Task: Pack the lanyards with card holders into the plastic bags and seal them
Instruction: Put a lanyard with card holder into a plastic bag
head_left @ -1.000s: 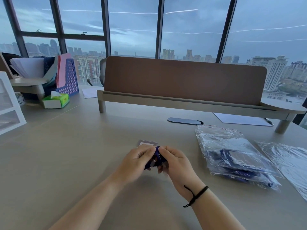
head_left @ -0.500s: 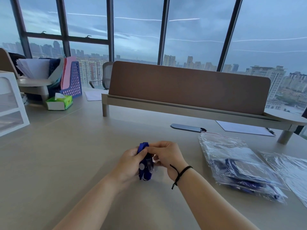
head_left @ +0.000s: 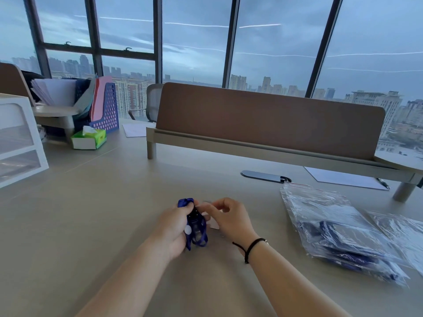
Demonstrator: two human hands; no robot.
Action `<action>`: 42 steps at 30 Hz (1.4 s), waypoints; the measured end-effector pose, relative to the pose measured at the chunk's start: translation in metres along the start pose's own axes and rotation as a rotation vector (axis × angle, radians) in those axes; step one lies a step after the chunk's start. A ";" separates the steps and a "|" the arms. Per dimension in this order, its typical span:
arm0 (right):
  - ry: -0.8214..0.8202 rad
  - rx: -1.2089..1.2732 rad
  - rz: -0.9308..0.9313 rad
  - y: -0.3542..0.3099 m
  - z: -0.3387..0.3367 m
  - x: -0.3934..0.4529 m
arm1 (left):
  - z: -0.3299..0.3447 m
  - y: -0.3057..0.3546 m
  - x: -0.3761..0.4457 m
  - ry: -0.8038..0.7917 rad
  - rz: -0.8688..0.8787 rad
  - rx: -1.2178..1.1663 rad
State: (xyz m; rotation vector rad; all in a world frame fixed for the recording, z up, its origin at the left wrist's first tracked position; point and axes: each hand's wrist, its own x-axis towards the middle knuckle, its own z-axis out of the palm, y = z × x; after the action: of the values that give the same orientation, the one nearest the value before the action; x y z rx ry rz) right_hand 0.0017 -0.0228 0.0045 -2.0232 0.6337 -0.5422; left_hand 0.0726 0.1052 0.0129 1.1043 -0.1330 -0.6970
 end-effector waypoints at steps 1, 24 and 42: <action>-0.021 -0.103 -0.038 0.002 -0.003 -0.003 | -0.002 0.001 0.002 0.029 -0.007 -0.043; -0.314 -0.686 0.065 0.019 -0.081 -0.065 | 0.020 -0.020 -0.020 -0.077 -0.011 0.132; -0.515 -0.999 0.253 -0.015 -0.096 -0.029 | 0.036 -0.018 0.007 -0.040 -0.153 0.107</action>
State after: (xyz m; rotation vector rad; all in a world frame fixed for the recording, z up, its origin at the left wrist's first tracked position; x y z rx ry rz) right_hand -0.0747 -0.0593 0.0602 -2.7678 0.9128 0.5717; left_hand 0.0546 0.0689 0.0121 1.2118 -0.1216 -0.8569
